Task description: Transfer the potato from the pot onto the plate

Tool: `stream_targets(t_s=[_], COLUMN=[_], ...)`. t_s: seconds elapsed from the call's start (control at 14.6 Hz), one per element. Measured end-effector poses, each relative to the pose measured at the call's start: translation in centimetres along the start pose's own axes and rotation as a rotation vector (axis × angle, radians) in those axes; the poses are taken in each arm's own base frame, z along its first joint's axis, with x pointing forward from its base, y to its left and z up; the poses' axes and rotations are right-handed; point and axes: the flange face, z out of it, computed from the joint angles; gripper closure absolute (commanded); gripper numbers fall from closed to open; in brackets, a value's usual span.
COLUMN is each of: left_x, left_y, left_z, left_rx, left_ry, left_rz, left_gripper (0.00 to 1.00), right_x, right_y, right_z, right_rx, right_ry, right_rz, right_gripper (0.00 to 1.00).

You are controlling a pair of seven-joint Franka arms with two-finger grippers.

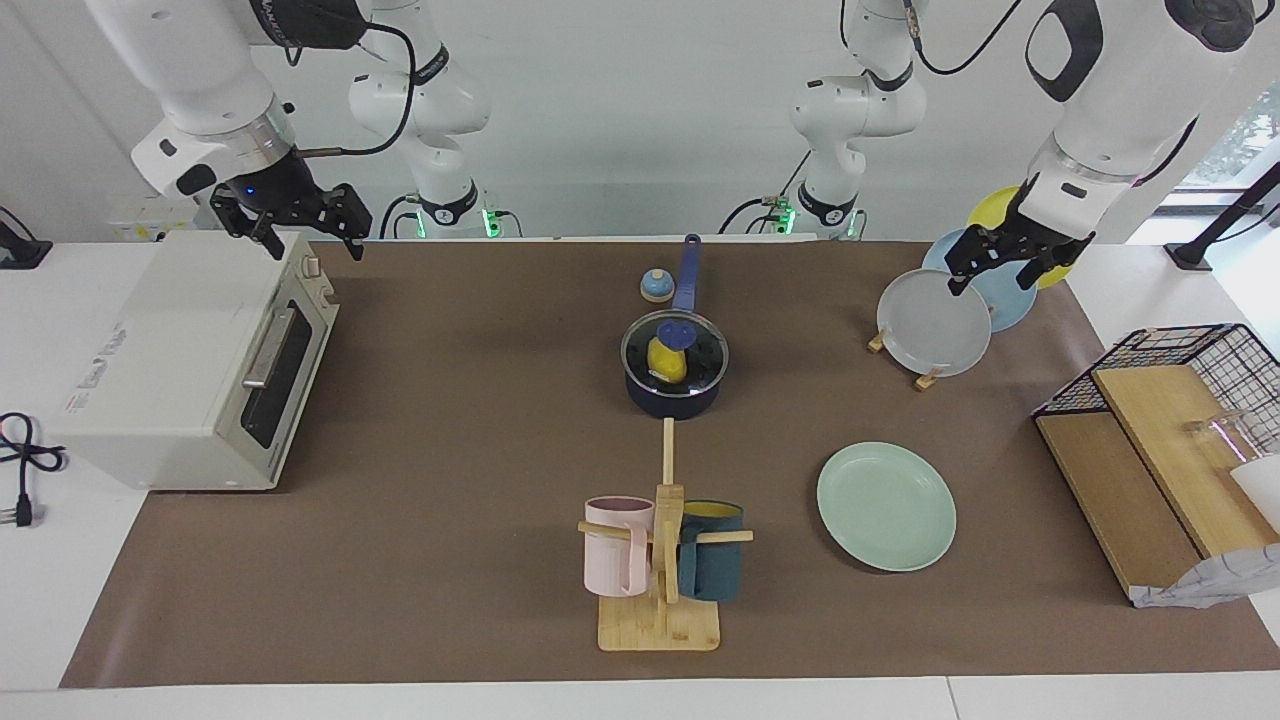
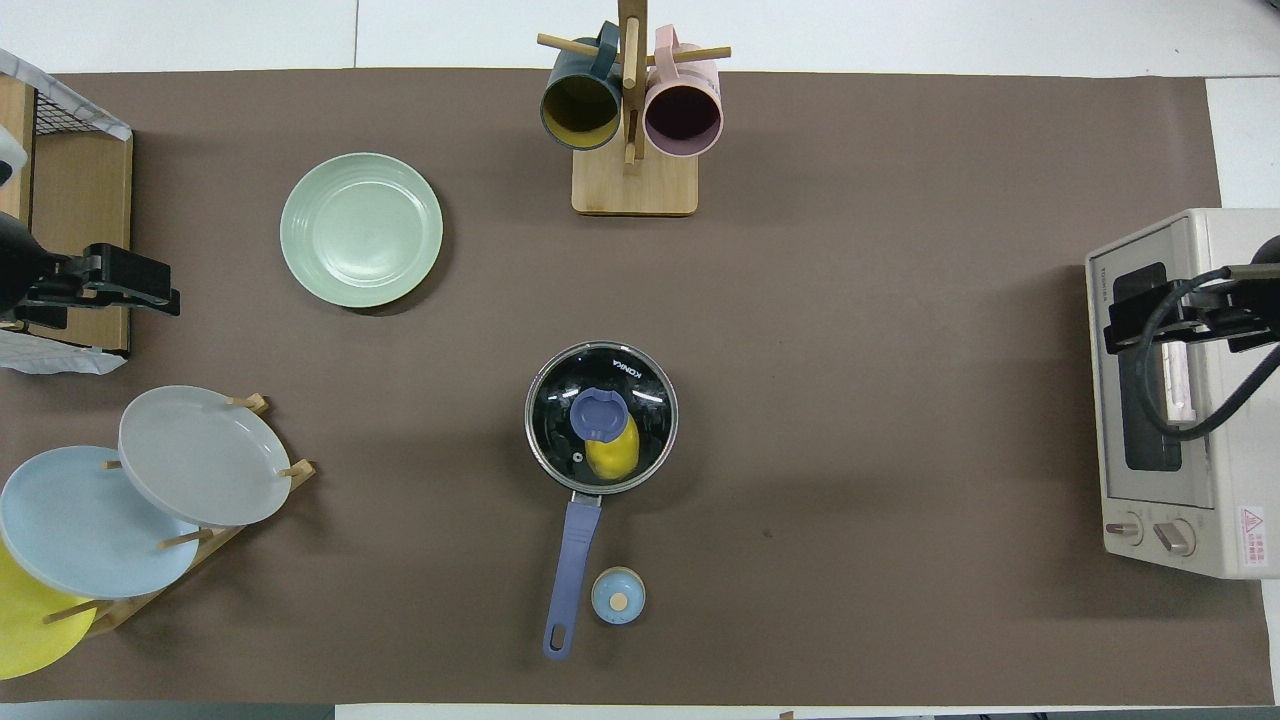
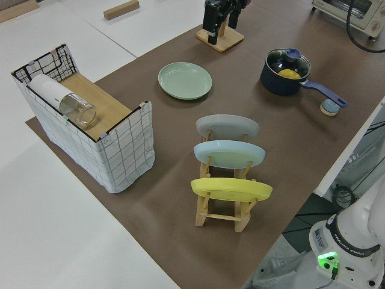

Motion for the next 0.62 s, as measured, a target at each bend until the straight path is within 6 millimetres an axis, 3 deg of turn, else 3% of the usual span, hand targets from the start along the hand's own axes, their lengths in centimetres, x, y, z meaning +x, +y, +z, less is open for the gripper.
stream_targets(t_s=[0.41, 0.55, 0.62], left_x=[0.0, 0.0, 0.0], left_y=[0.0, 0.0, 0.0], left_z=[0.0, 0.0, 0.0], left_rx=[0.0, 0.0, 0.0], left_ry=[0.0, 0.0, 0.0], left_rz=[0.0, 0.0, 0.0], left_gripper=[0.0, 0.0, 0.0], right_x=[1.5, 2.5, 3.3], right_y=[-3.5, -5.8, -8.0], right_z=[2.4, 2.9, 3.0], right_rx=[0.005, 0.033, 0.038], right_ry=[0.049, 0.041, 0.039], right_rz=[-0.116, -0.152, -0.167], right_gripper=[0.0, 0.0, 0.0])
